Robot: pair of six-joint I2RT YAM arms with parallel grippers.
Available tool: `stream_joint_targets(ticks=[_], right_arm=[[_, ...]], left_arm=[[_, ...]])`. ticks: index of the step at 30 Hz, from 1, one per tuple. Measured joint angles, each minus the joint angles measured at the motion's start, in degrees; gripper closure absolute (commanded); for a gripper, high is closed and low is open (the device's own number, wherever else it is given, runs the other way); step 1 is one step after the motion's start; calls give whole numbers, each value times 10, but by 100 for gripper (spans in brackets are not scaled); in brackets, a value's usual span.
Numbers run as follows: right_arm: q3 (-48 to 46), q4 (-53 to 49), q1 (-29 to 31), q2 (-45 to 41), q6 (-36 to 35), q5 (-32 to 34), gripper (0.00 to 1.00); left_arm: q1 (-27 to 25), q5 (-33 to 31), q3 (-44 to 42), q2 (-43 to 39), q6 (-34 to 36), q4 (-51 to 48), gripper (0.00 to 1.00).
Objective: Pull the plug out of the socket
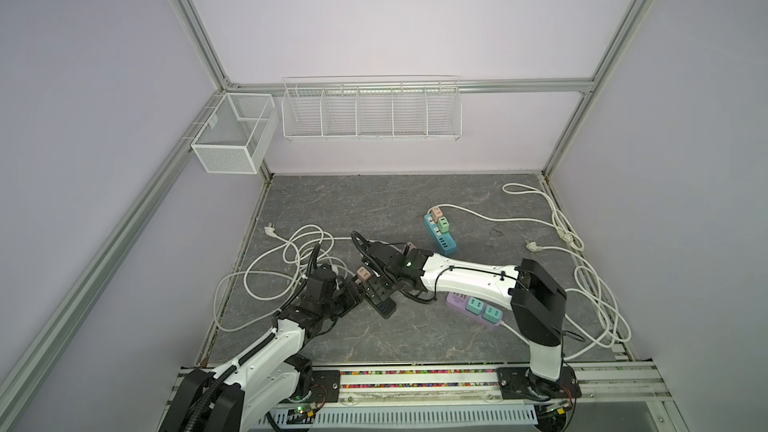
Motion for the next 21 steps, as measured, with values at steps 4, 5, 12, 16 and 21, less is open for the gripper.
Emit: stream_joint_targets(ticks=[4, 5, 12, 16, 21], right_arm=[[5, -1, 0, 10, 0, -4, 28], [5, -1, 0, 13, 0, -5, 30], [13, -1, 0, 34, 1, -11, 42], [23, -2, 0, 46, 1, -16, 47], [33, -2, 0, 54, 0, -20, 53]], left_arm=[[0, 7, 0, 12, 3, 10, 52], [0, 8, 0, 15, 4, 11, 52], [0, 15, 0, 28, 8, 13, 54], [0, 15, 0, 31, 9, 13, 54], [0, 15, 0, 37, 13, 10, 55]])
